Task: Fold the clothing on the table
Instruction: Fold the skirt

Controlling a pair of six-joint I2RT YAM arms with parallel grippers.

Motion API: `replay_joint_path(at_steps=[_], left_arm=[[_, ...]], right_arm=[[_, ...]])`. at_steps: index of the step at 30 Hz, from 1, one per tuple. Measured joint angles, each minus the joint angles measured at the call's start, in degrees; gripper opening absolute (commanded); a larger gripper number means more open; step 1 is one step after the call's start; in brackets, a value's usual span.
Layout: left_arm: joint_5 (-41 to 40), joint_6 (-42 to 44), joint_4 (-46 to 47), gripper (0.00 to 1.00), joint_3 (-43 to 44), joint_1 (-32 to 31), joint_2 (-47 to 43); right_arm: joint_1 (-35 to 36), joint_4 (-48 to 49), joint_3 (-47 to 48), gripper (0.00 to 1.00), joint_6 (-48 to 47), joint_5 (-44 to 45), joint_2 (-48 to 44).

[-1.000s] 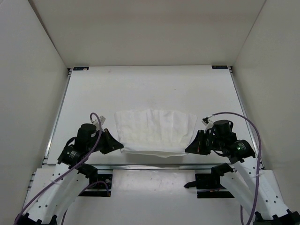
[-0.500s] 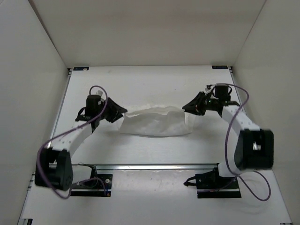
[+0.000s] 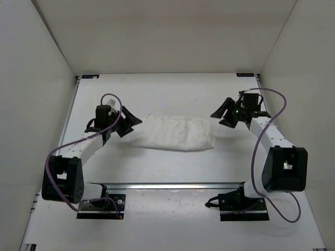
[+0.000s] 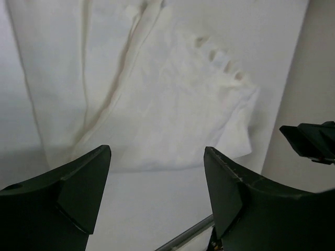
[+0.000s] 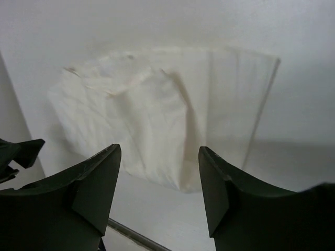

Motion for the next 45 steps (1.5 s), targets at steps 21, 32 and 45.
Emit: replay_joint_path(at_steps=[21, 32, 45], left_arm=[[-6.1, 5.81, 3.08, 0.38, -9.7, -5.7, 6.54], [-6.58, 6.05, 2.75, 0.07, -10.6, -7.34, 6.45], [-5.49, 5.57, 5.51, 0.0, -14.27, -8.44, 3.98]], right_arm=[[6.45, 3.74, -18.34, 0.6, -7.04, 3.67, -3.74], [4.26, 0.57, -21.62, 0.85, -4.87, 7.98, -11.98], [2.27, 10.14, -25.57, 0.0, -0.52, 3.45, -4.2]])
